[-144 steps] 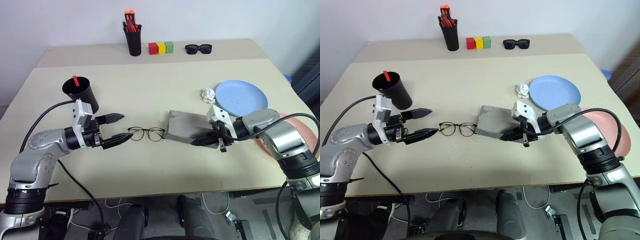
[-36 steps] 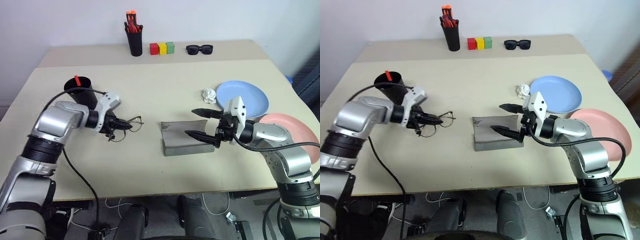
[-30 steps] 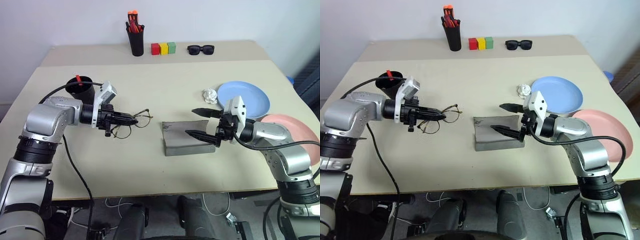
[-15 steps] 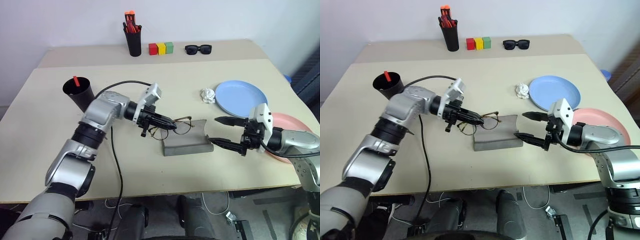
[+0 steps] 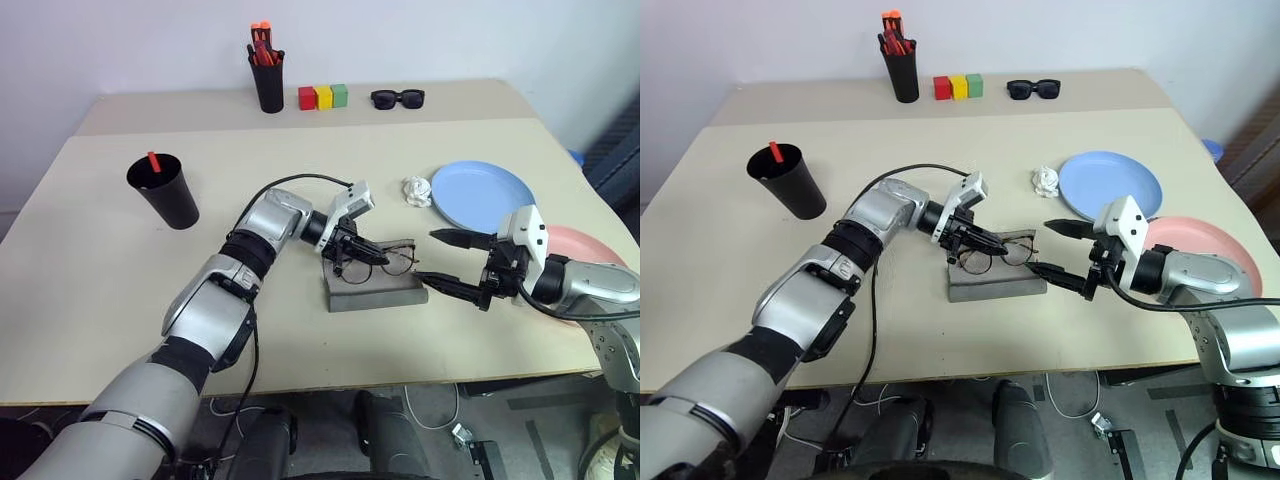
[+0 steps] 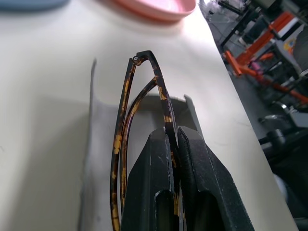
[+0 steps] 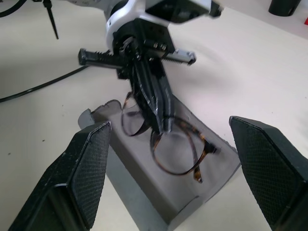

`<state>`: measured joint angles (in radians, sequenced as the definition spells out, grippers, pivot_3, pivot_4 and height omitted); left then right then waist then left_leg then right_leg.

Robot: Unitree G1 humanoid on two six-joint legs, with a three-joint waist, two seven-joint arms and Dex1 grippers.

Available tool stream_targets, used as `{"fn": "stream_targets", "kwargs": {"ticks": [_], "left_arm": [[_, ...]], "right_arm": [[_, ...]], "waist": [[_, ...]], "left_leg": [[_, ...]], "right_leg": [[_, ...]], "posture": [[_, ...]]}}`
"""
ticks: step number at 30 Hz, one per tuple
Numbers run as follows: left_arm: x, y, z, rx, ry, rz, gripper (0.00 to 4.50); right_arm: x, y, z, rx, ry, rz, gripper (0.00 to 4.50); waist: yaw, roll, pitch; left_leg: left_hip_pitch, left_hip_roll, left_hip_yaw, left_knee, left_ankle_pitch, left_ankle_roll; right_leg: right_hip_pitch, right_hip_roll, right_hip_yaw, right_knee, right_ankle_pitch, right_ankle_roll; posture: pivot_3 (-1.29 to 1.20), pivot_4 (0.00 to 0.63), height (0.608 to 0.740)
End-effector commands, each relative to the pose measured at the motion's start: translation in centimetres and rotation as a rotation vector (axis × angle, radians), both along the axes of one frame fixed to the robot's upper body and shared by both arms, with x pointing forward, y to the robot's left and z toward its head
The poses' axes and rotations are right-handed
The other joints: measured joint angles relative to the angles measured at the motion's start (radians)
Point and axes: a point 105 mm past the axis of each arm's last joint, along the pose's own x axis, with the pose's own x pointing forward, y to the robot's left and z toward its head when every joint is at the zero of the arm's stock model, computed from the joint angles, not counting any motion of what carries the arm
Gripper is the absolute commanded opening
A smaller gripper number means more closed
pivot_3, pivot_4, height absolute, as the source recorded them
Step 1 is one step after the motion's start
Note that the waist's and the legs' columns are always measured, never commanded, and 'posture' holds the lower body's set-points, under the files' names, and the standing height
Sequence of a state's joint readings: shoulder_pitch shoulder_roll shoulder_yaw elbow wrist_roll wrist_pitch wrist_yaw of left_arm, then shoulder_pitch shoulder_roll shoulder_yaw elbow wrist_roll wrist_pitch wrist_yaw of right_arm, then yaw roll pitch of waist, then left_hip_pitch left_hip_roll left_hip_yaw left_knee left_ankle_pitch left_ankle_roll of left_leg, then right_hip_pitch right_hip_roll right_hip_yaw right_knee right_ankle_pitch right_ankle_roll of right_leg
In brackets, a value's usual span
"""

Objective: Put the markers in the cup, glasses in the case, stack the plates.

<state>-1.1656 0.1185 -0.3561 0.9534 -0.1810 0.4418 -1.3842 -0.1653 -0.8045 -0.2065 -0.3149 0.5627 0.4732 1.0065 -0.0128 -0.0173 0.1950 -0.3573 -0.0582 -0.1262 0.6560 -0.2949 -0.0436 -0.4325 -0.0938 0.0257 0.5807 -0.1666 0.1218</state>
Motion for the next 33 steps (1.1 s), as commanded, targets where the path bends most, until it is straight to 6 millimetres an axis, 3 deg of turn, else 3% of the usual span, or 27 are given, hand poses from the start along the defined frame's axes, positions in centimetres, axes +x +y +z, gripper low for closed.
{"fn": "stream_targets", "kwargs": {"ticks": [1, 6, 8, 13, 17, 21, 27, 30, 33], "left_arm": [[0.8, 0.0, 0.0, 0.016, -0.089, 0.037, 1.1], [-0.2, 0.1, -0.5, 0.009, -0.032, -0.01, 3.68], [0.0, 0.0, -0.3, 0.002, -0.05, 0.009, 4.46], [1.5, 0.4, 2.8, -0.103, -0.134, 0.095, 4.46], [1.2, 1.7, 5.5, -0.173, -0.139, 0.104, 4.46], [0.9, 3.8, 6.7, -0.187, -0.162, 0.144, 4.46], [2.4, 6.1, 8.6, -0.254, -0.254, 0.293, 4.46], [4.7, 7.7, 8.9, -0.306, -0.292, 0.484, 3.58], [6.5, 8.9, 7.3, -0.277, -0.315, 0.635, 2.09]], "right_arm": [[0.0, 0.2, 1.0, 0.006, -0.052, 0.008, 4.01], [0.1, 0.2, 0.9, 0.004, -0.051, 0.008, 4.01], [0.2, 0.3, 0.9, 0.002, -0.052, 0.011, 4.01], [1.3, 0.3, 1.2, 0.01, -0.088, -0.016, 4.01], [1.9, 0.5, 1.5, 0.026, -0.112, -0.023, 4.01], [2.3, 1.0, 1.7, 0.033, -0.124, -0.01, 4.01], [3.8, 0.9, 2.0, 0.03, -0.16, -0.042, 4.01], [4.4, 1.2, 2.5, 0.045, -0.176, -0.053, 4.01], [4.2, 1.5, 2.5, 0.047, -0.17, -0.033, 4.01]], "waist": [[0.002, 0.0, 0.0], [0.002, 0.0, 0.0], [0.002, 0.0, 0.0], [0.001, 0.0, 0.0], [-0.001, 0.0, 0.0], [-0.003, 0.0, 0.0], [0.001, 0.0, 0.0], [0.001, 0.001, 0.0], [0.001, 0.001, 0.0]], "left_leg": [[0.0, 0.0, 0.0, 0.001, 0.0, 0.0], [0.0, 0.0, 0.0, 0.001, 0.0, 0.0], [0.0, 0.0, 0.0, 0.001, 0.0, 0.0], [0.0, 0.0, 0.0, 0.002, 0.0, 0.0], [0.0, 0.0, 0.0, 0.001, 0.0, 0.0], [0.0, 0.0, 0.0, 0.001, 0.0, 0.0], [0.0, 0.0, 0.0, 0.003, 0.0, 0.0], [0.0, 0.0, 0.0, 0.003, 0.0, 0.0], [0.0, 0.0, -0.001, 0.003, 0.0, 0.0]], "right_leg": [[0.0, 0.0, 0.0, 0.0, 0.0, 0.0], [0.0, 0.0, 0.0, 0.0, 0.0, 0.0], [0.0, 0.0, 0.0, 0.0, 0.0, 0.0], [0.0, 0.0, 0.0, 0.001, 0.0, 0.0], [0.0, 0.0, 0.0, 0.001, 0.0, 0.0], [0.0, 0.0, 0.0, 0.001, 0.0, 0.0], [0.0, 0.0, 0.0, 0.001, 0.001, 0.0], [0.0, 0.0, 0.0, 0.001, 0.001, 0.001], [0.0, 0.0, 0.0, 0.001, 0.001, 0.0]], "posture": [[0.0, 0.15, 0.74], [0.0, 0.15, 0.74], [0.0, 0.15, 0.74], [0.0, 0.15, 0.74], [0.0, 0.15, 0.74], [0.0, 0.15, 0.74], [0.0, 0.15, 0.74], [0.0, 0.15, 0.74], [0.0, 0.15, 0.74]]}}
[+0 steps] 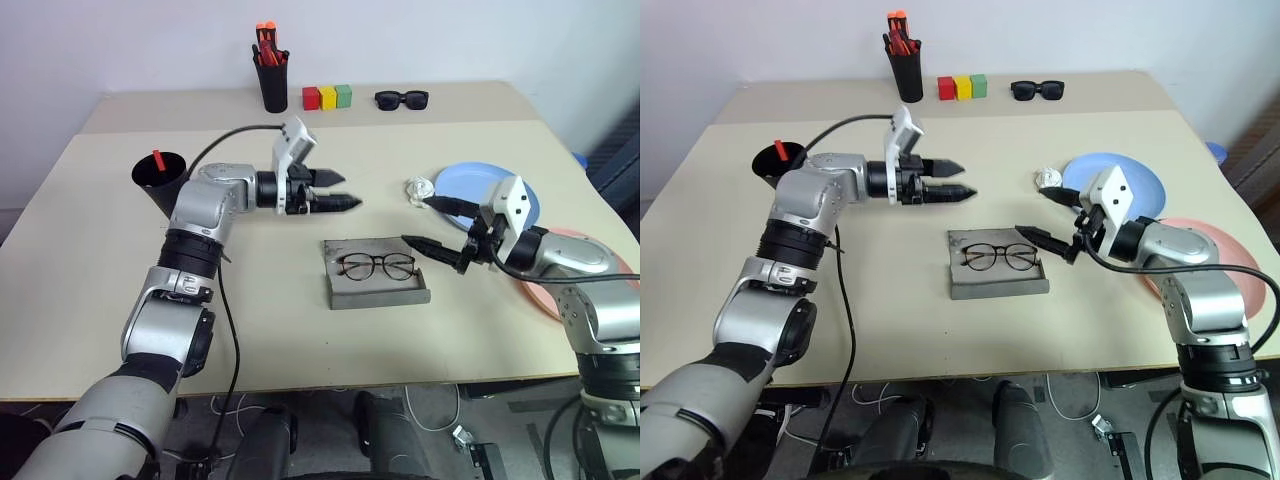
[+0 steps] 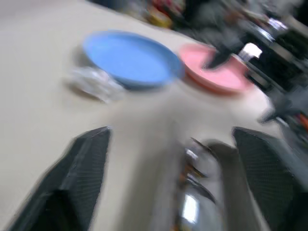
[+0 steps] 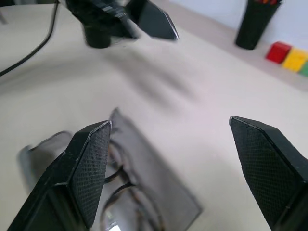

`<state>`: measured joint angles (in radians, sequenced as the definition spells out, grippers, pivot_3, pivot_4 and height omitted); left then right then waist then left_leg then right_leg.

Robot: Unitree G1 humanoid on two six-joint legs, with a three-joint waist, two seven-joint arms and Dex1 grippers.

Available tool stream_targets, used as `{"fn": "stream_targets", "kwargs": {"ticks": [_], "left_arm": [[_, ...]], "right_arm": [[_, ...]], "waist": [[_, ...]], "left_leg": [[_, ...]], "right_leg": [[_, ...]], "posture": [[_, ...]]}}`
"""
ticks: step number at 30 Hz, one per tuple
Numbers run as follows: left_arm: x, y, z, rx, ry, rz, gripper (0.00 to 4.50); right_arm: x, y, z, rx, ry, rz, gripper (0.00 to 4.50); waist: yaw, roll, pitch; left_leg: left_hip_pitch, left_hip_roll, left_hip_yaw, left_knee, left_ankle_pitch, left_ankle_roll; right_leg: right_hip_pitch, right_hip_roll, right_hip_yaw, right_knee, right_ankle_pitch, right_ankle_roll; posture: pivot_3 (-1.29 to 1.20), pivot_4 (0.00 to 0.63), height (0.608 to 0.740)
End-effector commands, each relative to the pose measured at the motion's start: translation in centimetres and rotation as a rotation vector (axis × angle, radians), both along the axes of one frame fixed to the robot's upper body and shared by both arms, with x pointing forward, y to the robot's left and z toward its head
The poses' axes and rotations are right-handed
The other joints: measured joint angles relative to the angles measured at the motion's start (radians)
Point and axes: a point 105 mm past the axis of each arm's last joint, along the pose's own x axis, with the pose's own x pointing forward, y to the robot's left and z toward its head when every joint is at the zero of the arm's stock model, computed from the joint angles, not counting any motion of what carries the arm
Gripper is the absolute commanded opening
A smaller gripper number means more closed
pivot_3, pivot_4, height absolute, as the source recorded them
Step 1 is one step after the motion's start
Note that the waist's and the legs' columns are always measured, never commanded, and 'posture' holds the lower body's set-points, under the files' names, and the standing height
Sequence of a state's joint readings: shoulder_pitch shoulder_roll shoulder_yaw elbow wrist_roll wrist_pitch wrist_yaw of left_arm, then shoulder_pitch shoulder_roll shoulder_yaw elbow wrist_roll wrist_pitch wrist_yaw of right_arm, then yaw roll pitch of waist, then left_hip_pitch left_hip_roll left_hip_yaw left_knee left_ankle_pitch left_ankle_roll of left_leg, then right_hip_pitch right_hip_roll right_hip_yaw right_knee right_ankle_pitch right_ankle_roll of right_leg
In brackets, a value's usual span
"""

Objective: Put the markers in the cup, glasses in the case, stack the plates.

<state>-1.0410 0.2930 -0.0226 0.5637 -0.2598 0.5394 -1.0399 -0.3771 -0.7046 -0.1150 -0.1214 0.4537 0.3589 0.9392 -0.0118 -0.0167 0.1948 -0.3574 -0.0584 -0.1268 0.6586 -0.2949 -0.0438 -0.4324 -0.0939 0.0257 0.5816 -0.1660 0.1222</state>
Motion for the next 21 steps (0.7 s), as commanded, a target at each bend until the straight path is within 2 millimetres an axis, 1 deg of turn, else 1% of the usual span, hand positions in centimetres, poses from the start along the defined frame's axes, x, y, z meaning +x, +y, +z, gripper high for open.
{"fn": "stream_targets", "kwargs": {"ticks": [1, 2, 4, 7, 9, 12, 15, 17, 18, 21], "left_arm": [[1.9, 1.4, -1.2, 0.006, -0.033, 0.158, 1.58], [1.9, 1.4, -1.9, 0.025, -0.035, 0.158, 1.04], [2.0, 1.2, -2.4, 0.003, -0.011, 0.161, 0.02], [2.2, 0.9, -3.2, 0.021, -0.011, 0.165, 0.02], [2.3, 0.5, -4.0, 0.037, -0.01, 0.178, 0.02], [1.8, -0.7, -5.7, 0.066, 0.025, 0.135, 0.02], [1.8, -1.4, -6.3, 0.086, 0.016, 0.129, 0.02], [1.7, -1.7, -5.8, 0.06, 0.013, 0.114, 0.02], [1.6, -1.8, -5.2, 0.024, 0.011, 0.103, 0.02], [1.1, -1.7, -2.4, -0.112, -0.038, 0.054, 0.02]], "right_arm": [[-0.4, 0.7, 0.8, 0.0, -0.03, 0.042, 4.01], [-0.6, 0.7, 0.6, -0.006, -0.019, 0.053, 4.01], [-0.6, 0.7, 0.3, -0.022, -0.017, 0.052, 4.01], [0.0, 0.4, 0.5, -0.005, -0.026, 0.019, 4.01], [0.0, 0.4, 0.6, -0.005, -0.026, 0.016, 4.01], [-0.1, 0.5, 0.2, -0.015, -0.022, 0.017, 4.01], [-0.1, 0.5, 0.2, -0.016, -0.024, 0.017, 4.01], [0.2, 0.3, 0.3, -0.024, -0.041, -0.006, 4.01], [0.7, -0.1, 0.3, -0.027, -0.053, -0.04, 4.01], [2.1, -1.1, 0.1, -0.007, -0.033, -0.125, 4.01]], "waist": [[0.0, 0.0, 0.0], [0.0, 0.0, 0.0], [0.002, 0.0, 0.0], [0.002, 0.0, 0.0], [0.001, 0.0, 0.0], [0.001, 0.0, 0.0], [0.001, 0.0, 0.0], [0.0, 0.0, 0.0], [-0.002, 0.0, 0.0], [-0.003, 0.0, 0.0]], "left_leg": [[0.0, 0.0, 0.0, 0.0, 0.0, 0.0], [0.0, 0.0, 0.0, 0.0, 0.0, 0.0], [0.0, 0.0, 0.0, 0.0, 0.0, 0.0], [-0.001, 0.0, 0.0, 0.001, 0.0, 0.0], [-0.001, 0.0, 0.0, 0.001, 0.0, 0.0], [-0.001, 0.0, 0.0, 0.001, 0.0, 0.0], [-0.001, 0.0, 0.0, 0.001, 0.0, 0.0], [-0.001, 0.0, 0.0, 0.001, 0.0, 0.0], [-0.001, 0.0, 0.0, 0.001, 0.0, 0.0], [0.0, 0.0, 0.0, 0.001, 0.0, 0.0]], "right_leg": [[0.0, 0.0, 0.0, 0.0, 0.0, 0.0], [0.0, 0.0, 0.0, 0.0, 0.0, 0.0], [0.0, 0.0, 0.0, 0.0, 0.0, 0.0], [0.0, 0.0, 0.0, 0.0, 0.0, 0.0], [0.0, 0.0, 0.0, 0.0, 0.0, 0.0], [0.0, 0.0, 0.0, 0.0, 0.0, 0.0], [0.0, 0.0, 0.0, 0.0, 0.0, 0.0], [0.0, 0.0, 0.0, 0.0, 0.0, 0.0], [0.0, 0.0, 0.0, 0.0, 0.0, 0.0], [0.0, 0.0, 0.0, 0.0, 0.0, 0.0]], "posture": [[0.0, 0.15, 0.74], [0.0, 0.15, 0.74], [0.0, 0.15, 0.74], [0.0, 0.15, 0.74], [0.0, 0.15, 0.74], [0.0, 0.15, 0.74], [0.0, 0.15, 0.74], [0.0, 0.15, 0.74], [0.0, 0.15, 0.74], [0.0, 0.15, 0.74]]}}
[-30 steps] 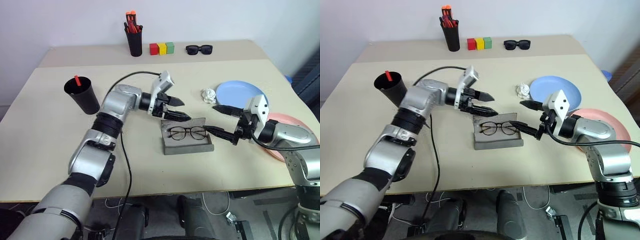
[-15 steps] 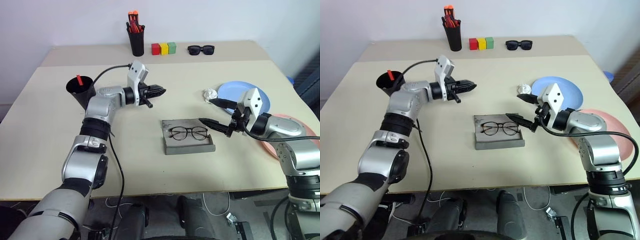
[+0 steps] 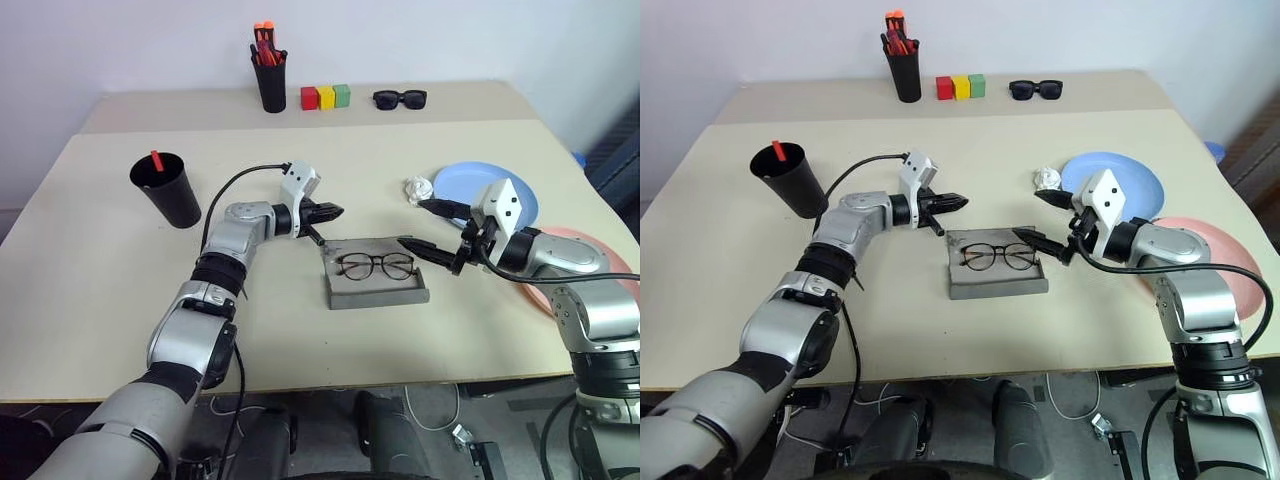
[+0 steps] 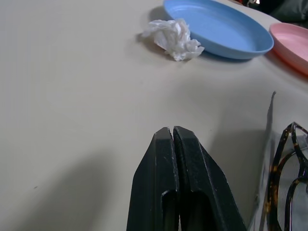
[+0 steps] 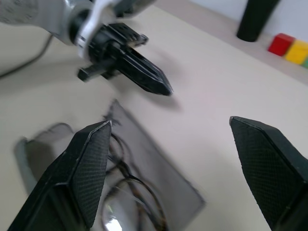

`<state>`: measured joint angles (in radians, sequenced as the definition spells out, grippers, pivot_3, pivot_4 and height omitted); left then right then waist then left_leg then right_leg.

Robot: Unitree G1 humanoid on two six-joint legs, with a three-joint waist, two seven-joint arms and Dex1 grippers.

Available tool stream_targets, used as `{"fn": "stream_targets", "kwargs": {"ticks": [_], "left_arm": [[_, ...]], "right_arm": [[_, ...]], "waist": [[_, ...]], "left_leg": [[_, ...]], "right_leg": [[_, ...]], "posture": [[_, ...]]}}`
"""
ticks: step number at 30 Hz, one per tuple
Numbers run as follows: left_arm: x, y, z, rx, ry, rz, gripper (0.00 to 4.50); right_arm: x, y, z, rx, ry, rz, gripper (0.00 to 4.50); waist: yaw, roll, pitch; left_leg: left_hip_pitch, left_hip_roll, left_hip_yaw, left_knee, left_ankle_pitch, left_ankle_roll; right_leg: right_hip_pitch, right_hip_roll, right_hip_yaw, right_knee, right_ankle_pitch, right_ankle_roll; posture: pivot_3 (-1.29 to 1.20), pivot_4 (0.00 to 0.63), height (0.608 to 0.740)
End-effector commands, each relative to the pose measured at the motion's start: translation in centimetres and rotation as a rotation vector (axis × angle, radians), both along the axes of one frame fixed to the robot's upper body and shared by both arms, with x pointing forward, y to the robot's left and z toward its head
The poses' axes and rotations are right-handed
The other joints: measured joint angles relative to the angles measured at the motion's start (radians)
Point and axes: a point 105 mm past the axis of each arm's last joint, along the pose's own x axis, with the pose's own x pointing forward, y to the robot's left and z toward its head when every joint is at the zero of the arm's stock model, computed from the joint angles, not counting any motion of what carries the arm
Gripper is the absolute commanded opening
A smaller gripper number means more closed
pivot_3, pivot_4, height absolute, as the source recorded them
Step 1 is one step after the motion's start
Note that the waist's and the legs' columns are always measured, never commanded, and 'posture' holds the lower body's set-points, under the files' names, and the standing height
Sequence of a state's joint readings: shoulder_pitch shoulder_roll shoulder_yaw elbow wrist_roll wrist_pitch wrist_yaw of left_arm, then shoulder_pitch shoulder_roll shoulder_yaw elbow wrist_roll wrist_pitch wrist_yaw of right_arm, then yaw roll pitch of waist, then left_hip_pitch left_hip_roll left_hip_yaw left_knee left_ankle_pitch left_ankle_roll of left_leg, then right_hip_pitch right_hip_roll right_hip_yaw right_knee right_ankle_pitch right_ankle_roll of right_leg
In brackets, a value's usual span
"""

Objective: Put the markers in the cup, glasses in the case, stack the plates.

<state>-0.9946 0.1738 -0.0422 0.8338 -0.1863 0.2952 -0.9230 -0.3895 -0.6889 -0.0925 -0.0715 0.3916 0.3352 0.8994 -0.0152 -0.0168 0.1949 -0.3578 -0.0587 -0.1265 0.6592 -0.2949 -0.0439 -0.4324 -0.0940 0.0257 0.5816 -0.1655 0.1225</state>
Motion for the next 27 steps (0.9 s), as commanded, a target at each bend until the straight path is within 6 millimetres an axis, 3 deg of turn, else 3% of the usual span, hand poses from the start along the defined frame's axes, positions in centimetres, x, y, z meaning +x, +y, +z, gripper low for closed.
{"fn": "stream_targets", "kwargs": {"ticks": [1, 2, 5, 11, 20, 24, 27], "left_arm": [[-0.4, 0.1, 5.0, -0.152, -0.144, -0.057, 0.02], [-0.8, 0.3, 5.5, -0.17, -0.17, -0.072, 0.02], [-1.6, 0.9, 6.3, -0.205, -0.191, -0.093, 0.0], [-5.3, 2.7, 7.3, -0.238, -0.18, -0.182, 0.0], [-10.2, 6.1, 7.8, -0.224, -0.124, -0.255, 4.41], [-12.0, 7.9, 7.6, -0.185, -0.084, -0.273, 4.49], [-12.8, 8.1, 7.7, -0.183, -0.066, -0.291, 4.49]], "right_arm": [[1.4, -0.8, 1.0, 0.033, -0.024, -0.081, 4.01], [1.7, -1.0, 0.9, 0.049, -0.003, -0.094, 4.01], [1.7, -0.9, 0.5, 0.044, 0.02, -0.082, 3.09], [4.0, -1.2, -0.5, -0.049, -0.032, -0.186, 0.07], [6.0, 0.0, -3.5, -0.239, -0.017, -0.175, 0.0], [6.1, -0.2, -4.3, -0.328, -0.022, -0.136, 0.0], [6.1, -0.3, -4.2, -0.32, -0.02, -0.12, 0.0]], "waist": [[0.001, 0.0, 0.0], [0.001, 0.0, 0.0], [0.002, 0.0, 0.0], [-0.004, 0.0, 0.0], [-0.004, 0.001, 0.0], [-0.005, 0.001, 0.0], [-0.003, 0.001, 0.0]], "left_leg": [[0.0, 0.0, 0.0, 0.0, 0.0, 0.0], [0.0, 0.0, 0.0, 0.0, 0.0, 0.0], [0.0, 0.0, 0.0, 0.0, 0.0, 0.0], [0.0, 0.0, 0.0, 0.0, 0.0, 0.0], [0.001, 0.0, 0.0, 0.0, 0.0, 0.0], [0.0, 0.0, 0.0, 0.0, 0.0, 0.0], [0.0, 0.0, 0.0, 0.0, 0.0, 0.0]], "right_leg": [[0.0, 0.0, 0.0, 0.0, 0.0, 0.0], [0.0, 0.0, 0.0, 0.0, 0.0, 0.0], [0.0, 0.0, 0.0, 0.0, 0.0, 0.0], [0.0, 0.0, 0.0, 0.001, 0.0, 0.0], [-0.001, 0.0, 0.001, 0.001, 0.0, -0.001], [-0.001, 0.0, 0.001, 0.001, 0.0, -0.001], [-0.001, 0.0, 0.001, 0.001, 0.0, -0.001]], "posture": [[0.0, 0.15, 0.74], [0.0, 0.15, 0.74], [0.0, 0.15, 0.74], [0.0, 0.15, 0.74], [0.0, 0.15, 0.74], [0.0, 0.15, 0.74], [0.0, 0.15, 0.74]]}}
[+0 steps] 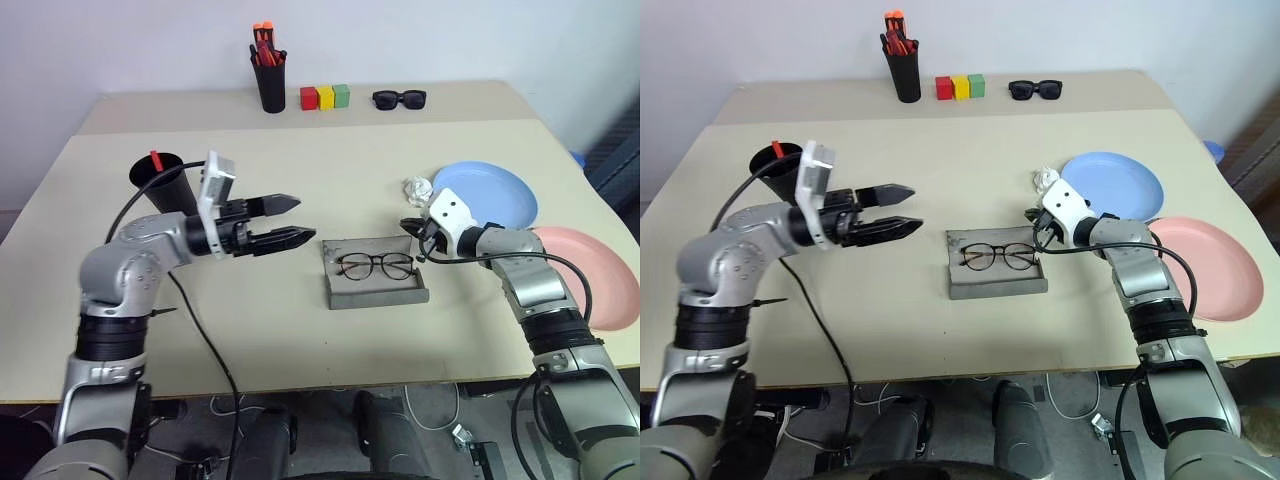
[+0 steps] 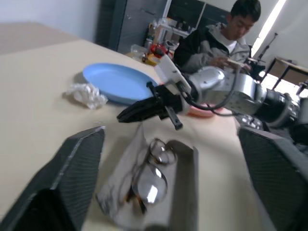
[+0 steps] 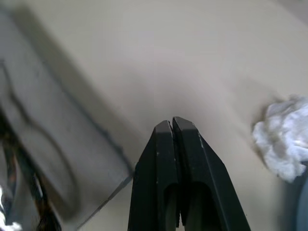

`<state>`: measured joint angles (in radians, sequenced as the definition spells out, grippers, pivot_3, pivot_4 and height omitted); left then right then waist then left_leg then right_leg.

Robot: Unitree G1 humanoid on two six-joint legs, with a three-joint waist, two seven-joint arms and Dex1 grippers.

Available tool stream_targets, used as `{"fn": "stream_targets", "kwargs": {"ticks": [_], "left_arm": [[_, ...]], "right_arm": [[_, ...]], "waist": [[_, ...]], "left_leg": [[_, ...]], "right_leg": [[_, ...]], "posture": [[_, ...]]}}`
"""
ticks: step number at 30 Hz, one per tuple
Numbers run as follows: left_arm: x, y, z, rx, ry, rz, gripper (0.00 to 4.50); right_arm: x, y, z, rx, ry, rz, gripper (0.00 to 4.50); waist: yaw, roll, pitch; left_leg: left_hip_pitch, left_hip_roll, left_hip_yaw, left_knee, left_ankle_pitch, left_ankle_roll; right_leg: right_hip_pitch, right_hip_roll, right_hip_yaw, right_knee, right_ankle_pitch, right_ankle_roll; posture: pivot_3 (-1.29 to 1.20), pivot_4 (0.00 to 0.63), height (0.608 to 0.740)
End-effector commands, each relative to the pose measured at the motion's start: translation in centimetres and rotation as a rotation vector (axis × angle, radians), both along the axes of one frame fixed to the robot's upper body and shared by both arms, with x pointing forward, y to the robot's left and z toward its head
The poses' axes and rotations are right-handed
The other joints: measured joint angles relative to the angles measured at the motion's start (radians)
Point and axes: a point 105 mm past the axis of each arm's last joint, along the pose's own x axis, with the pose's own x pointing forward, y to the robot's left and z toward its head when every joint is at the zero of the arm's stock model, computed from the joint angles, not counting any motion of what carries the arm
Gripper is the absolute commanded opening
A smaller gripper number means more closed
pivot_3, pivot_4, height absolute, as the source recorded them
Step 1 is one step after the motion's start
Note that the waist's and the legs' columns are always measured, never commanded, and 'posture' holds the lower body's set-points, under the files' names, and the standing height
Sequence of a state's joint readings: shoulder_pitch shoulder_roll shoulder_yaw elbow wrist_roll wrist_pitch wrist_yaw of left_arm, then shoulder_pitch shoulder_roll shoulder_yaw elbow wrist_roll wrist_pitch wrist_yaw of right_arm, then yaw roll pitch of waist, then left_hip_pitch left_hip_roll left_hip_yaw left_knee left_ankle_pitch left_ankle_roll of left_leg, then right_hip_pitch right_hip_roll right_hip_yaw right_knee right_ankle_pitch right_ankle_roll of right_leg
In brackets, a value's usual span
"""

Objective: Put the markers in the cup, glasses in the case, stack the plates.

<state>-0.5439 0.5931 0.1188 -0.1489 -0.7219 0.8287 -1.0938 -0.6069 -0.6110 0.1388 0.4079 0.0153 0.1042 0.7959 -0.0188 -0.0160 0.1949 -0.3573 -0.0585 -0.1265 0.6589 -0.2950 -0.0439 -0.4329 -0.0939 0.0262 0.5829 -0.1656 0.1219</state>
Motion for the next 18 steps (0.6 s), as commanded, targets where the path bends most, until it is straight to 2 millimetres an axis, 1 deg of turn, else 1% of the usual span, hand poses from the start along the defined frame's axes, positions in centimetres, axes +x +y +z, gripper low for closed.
{"fn": "stream_targets", "kwargs": {"ticks": [1, 3, 5, 9, 13, 14, 15, 16, 18], "left_arm": [[-1.3, -0.1, 1.6, -0.035, -0.029, -0.036, 4.49], [-1.3, -0.2, 1.7, -0.033, -0.039, -0.012, 4.49], [-1.3, -0.3, 1.7, -0.044, -0.018, -0.004, 4.49], [-1.3, -0.6, 1.8, -0.056, -0.017, -0.005, 4.49], [-1.3, -0.7, 1.9, -0.047, -0.022, -0.008, 4.49], [-1.2, -0.6, 2.0, -0.051, -0.023, -0.006, 4.49], [-1.1, -0.6, 2.1, -0.056, -0.023, -0.004, 4.49], [-1.1, -0.5, 2.2, -0.057, -0.024, -0.002, 4.49], [-1.0, -0.5, 2.2, -0.056, -0.025, 0.001, 4.49]], "right_arm": [[0.0, 0.2, 2.1, 0.008, -0.049, 0.059, 0.0], [-0.5, 0.5, 2.6, 0.058, -0.028, 0.106, 0.0], [-1.1, 0.6, 3.1, 0.056, -0.047, 0.154, 0.0], [-2.3, 0.8, 4.0, 0.105, -0.017, 0.238, 0.0], [-4.2, 0.7, 3.1, 0.072, 0.08, 0.326, 0.0], [-4.4, 0.6, 2.9, 0.053, 0.086, 0.332, 0.0], [-4.2, 0.6, 2.9, 0.046, 0.081, 0.324, 0.0], [-3.7, 0.6, 3.2, 0.058, 0.058, 0.3, 0.0], [-2.6, 0.7, 4.3, 0.093, -0.006, 0.261, 0.0]], "waist": [[0.001, 0.0, 0.0], [0.001, 0.0, 0.0], [0.0, 0.0, 0.0], [0.0, 0.0, 0.0], [0.002, 0.0, 0.0], [0.002, 0.0, 0.0], [0.001, 0.0, 0.0], [0.001, 0.0, 0.0], [-0.003, 0.0, 0.0]], "left_leg": [[0.0, 0.0, 0.0, 0.0, 0.0, 0.0], [0.0, 0.0, 0.0, 0.0, 0.0, 0.0], [0.0, 0.0, 0.0, 0.0, 0.0, 0.0], [0.0, 0.0, 0.0, 0.0, 0.0, 0.0], [0.0, 0.0, 0.0, 0.0, 0.0, 0.0], [0.0, 0.0, 0.0, 0.0, 0.0, 0.0], [0.0, 0.0, 0.0, 0.0, 0.0, 0.0], [0.0, 0.0, 0.0, 0.0, 0.0, 0.0], [0.001, 0.0, 0.0, 0.0, 0.0, 0.0]], "right_leg": [[0.0, 0.0, 0.0, 0.0, 0.0, 0.0], [0.0, 0.0, 0.0, 0.0, 0.0, 0.0], [0.0, 0.0, 0.0, 0.0, 0.0, 0.0], [0.0, 0.0, 0.0, 0.0, 0.0, 0.0], [0.0, 0.0, 0.0, 0.0, 0.0, 0.0], [0.0, 0.0, 0.0, 0.0, 0.0, 0.0], [0.0, 0.0, 0.0, 0.0, 0.0, 0.0], [0.001, 0.0, 0.0, 0.0, 0.0, 0.0], [0.0, 0.0, 0.0, 0.0, 0.0, 0.0]], "posture": [[0.0, 0.15, 0.74], [0.0, 0.15, 0.74], [0.0, 0.15, 0.74], [0.0, 0.15, 0.74], [0.0, 0.15, 0.74], [0.0, 0.15, 0.74], [0.0, 0.15, 0.74], [0.0, 0.15, 0.74], [0.0, 0.15, 0.74]]}}
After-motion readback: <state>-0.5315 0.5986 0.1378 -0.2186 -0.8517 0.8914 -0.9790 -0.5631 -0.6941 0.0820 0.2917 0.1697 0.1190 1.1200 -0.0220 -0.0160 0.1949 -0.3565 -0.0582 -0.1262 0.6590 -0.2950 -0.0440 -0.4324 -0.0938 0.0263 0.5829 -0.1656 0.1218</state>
